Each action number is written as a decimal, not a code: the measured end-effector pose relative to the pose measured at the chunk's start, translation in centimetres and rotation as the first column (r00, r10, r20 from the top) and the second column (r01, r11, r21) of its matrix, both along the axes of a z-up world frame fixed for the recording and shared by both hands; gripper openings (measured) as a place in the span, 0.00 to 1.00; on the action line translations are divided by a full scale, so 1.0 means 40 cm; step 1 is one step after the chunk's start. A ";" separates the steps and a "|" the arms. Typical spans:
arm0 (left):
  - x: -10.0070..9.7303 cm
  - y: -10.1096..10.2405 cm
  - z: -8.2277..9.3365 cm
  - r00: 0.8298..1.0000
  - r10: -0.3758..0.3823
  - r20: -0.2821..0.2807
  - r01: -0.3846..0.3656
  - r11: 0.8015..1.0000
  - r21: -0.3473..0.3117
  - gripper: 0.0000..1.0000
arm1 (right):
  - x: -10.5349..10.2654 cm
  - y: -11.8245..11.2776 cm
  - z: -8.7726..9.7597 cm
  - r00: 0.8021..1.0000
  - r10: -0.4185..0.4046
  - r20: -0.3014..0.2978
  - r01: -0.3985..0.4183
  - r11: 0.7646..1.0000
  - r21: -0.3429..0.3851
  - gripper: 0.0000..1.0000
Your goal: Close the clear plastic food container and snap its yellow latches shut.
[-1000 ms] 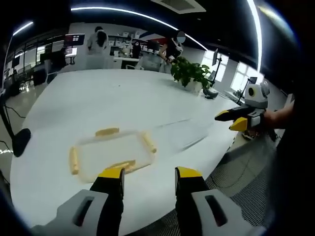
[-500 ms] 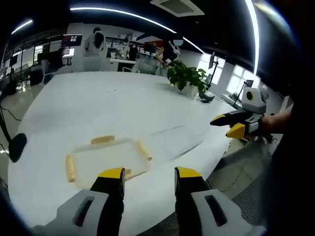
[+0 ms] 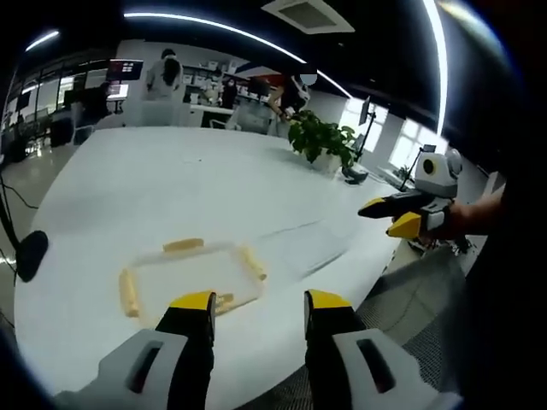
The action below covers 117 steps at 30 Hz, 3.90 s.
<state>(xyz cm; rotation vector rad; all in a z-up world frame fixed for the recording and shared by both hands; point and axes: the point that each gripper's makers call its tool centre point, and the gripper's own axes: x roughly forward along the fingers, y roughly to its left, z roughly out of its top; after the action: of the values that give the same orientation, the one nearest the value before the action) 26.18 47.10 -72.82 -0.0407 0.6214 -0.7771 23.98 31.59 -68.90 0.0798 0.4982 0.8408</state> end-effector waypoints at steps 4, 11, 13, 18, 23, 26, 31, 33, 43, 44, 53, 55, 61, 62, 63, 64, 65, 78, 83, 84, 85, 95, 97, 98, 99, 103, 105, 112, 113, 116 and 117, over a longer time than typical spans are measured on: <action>0.002 0.017 -0.017 1.000 -0.022 -0.007 0.023 0.999 0.024 0.41 | 0.007 0.023 0.003 1.000 0.027 0.014 -0.026 0.999 -0.028 0.42; 0.020 0.045 -0.011 0.999 -0.051 -0.006 0.051 0.998 0.022 0.41 | 0.029 0.058 0.000 0.999 0.033 0.018 -0.032 0.998 -0.045 0.42; 0.025 0.052 -0.009 0.998 -0.058 -0.003 0.058 0.998 0.023 0.41 | 0.035 0.066 -0.001 0.999 0.028 0.018 -0.027 0.999 -0.042 0.42; 0.033 0.066 -0.015 0.997 -0.080 -0.004 0.080 0.996 0.030 0.41 | 0.045 0.084 -0.011 1.000 0.024 0.013 -0.023 0.998 -0.058 0.42; 0.039 0.082 -0.021 0.995 -0.103 -0.006 0.103 0.994 0.034 0.41 | 0.054 0.099 -0.014 1.000 0.024 0.017 -0.023 0.997 -0.072 0.42; 0.047 0.095 -0.031 0.991 -0.130 0.000 0.130 0.990 0.061 0.41 | 0.063 0.107 -0.021 1.000 0.022 0.016 -0.020 0.996 -0.084 0.42; 0.066 0.113 -0.039 0.990 -0.143 -0.007 0.143 0.988 0.060 0.41 | 0.067 0.122 -0.032 0.999 0.033 0.015 -0.031 0.993 -0.110 0.42; 0.071 0.119 -0.042 0.989 -0.149 -0.008 0.150 0.987 0.061 0.41 | 0.071 0.129 -0.033 0.999 0.033 0.013 -0.032 0.993 -0.110 0.43; 0.107 0.164 -0.070 0.981 -0.193 -0.036 0.195 0.977 0.088 0.41 | 0.101 0.148 -0.062 1.000 0.024 -0.002 -0.024 0.989 -0.143 0.43; 0.114 0.171 -0.074 0.980 -0.196 -0.037 0.199 0.976 0.090 0.41 | 0.104 0.148 -0.066 1.000 0.026 0.000 -0.025 0.988 -0.153 0.43; 0.138 0.194 -0.091 0.966 -0.253 -0.057 0.258 0.959 0.118 0.40 | 0.133 0.154 -0.086 1.000 0.017 -0.007 -0.018 0.983 -0.185 0.44; 0.141 0.197 -0.098 0.961 -0.271 -0.061 0.277 0.952 0.131 0.40 | 0.138 0.155 -0.091 1.000 0.015 -0.010 -0.017 0.981 -0.193 0.44; 0.154 0.204 -0.111 0.951 -0.301 -0.067 0.308 0.940 0.147 0.40 | 0.153 0.152 -0.111 1.000 0.016 -0.015 -0.019 0.973 -0.230 0.44; 0.156 0.204 -0.115 0.949 -0.307 -0.069 0.314 0.938 0.149 0.40 | 0.155 0.151 -0.114 1.000 0.020 -0.015 -0.023 0.971 -0.238 0.44; 0.157 0.204 -0.118 0.947 -0.313 -0.072 0.320 0.935 0.153 0.40 | 0.156 0.151 -0.121 1.000 0.025 -0.019 -0.029 0.968 -0.248 0.43; 0.160 0.206 -0.124 0.944 -0.322 -0.075 0.330 0.931 0.159 0.40 | 0.158 0.152 -0.122 0.999 0.027 -0.019 -0.031 0.968 -0.249 0.44; 0.162 0.207 -0.128 0.942 -0.328 -0.076 0.336 0.927 0.167 0.40 | 0.160 0.154 -0.125 0.999 0.032 -0.020 -0.036 0.966 -0.255 0.44; 0.192 0.210 -0.142 0.900 -0.429 -0.082 0.436 0.869 0.236 0.41 | 0.183 0.158 -0.158 0.997 0.076 -0.029 -0.081 0.939 -0.334 0.46; 0.201 0.218 -0.160 0.875 -0.478 -0.079 0.479 0.832 0.279 0.40 | 0.195 0.156 -0.172 0.995 0.099 -0.029 -0.103 0.921 -0.375 0.46; 0.203 0.220 -0.163 0.873 -0.480 -0.084 0.483 0.828 0.284 0.40 | 0.196 0.156 -0.175 0.994 0.104 -0.030 -0.108 0.919 -0.380 0.46; 0.206 0.219 -0.166 0.872 -0.482 -0.087 0.485 0.826 0.287 0.40 | 0.198 0.157 -0.180 0.993 0.114 -0.031 -0.117 0.914 -0.388 0.46; 0.206 0.203 -0.183 0.829 -0.553 -0.089 0.550 0.774 0.314 0.41 | 0.209 0.167 -0.214 0.982 0.181 -0.045 -0.181 0.871 -0.457 0.48; 0.208 0.205 -0.186 0.824 -0.560 -0.090 0.556 0.767 0.319 0.41 | 0.213 0.167 -0.218 0.981 0.190 -0.046 -0.189 0.860 -0.473 0.50; 0.210 0.207 -0.188 0.821 -0.564 -0.091 0.560 0.764 0.321 0.41 | 0.216 0.168 -0.221 0.980 0.195 -0.048 -0.194 0.857 -0.477 0.50; 0.212 0.207 -0.190 0.818 -0.568 -0.091 0.563 0.760 0.325 0.41 | 0.218 0.168 -0.223 0.979 0.197 -0.048 -0.196 0.858 -0.475 0.50; 0.218 0.209 -0.197 0.800 -0.593 -0.087 0.582 0.735 0.348 0.41 | 0.225 0.169 -0.231 0.972 0.226 -0.058 -0.224 0.839 -0.496 0.51; 0.221 0.209 -0.200 0.789 -0.608 -0.087 0.593 0.716 0.368 0.40 | 0.229 0.170 -0.237 0.968 0.241 -0.066 -0.240 0.827 -0.509 0.51; 0.232 0.200 -0.200 0.738 -0.671 -0.071 0.632 0.651 0.421 0.40 | 0.237 0.168 -0.264 0.936 0.342 -0.087 -0.324 0.732 -0.599 0.51; 0.234 0.198 -0.200 0.735 -0.675 -0.070 0.634 0.646 0.425 0.40 | 0.235 0.169 -0.268 0.930 0.356 -0.091 -0.335 0.722 -0.606 0.51; 0.235 0.194 -0.202 0.719 -0.691 -0.073 0.649 0.630 0.426 0.40 | 0.235 0.173 -0.281 0.920 0.379 -0.105 -0.358 0.696 -0.622 0.51; 0.236 0.195 -0.207 0.713 -0.697 -0.077 0.654 0.622 0.430 0.40 | 0.234 0.175 -0.284 0.917 0.384 -0.110 -0.365 0.692 -0.623 0.51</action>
<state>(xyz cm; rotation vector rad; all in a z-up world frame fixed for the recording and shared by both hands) 35.61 54.89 -81.09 0.6877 0.7078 -1.3554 33.35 38.57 -80.26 -0.6906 0.7675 1.0318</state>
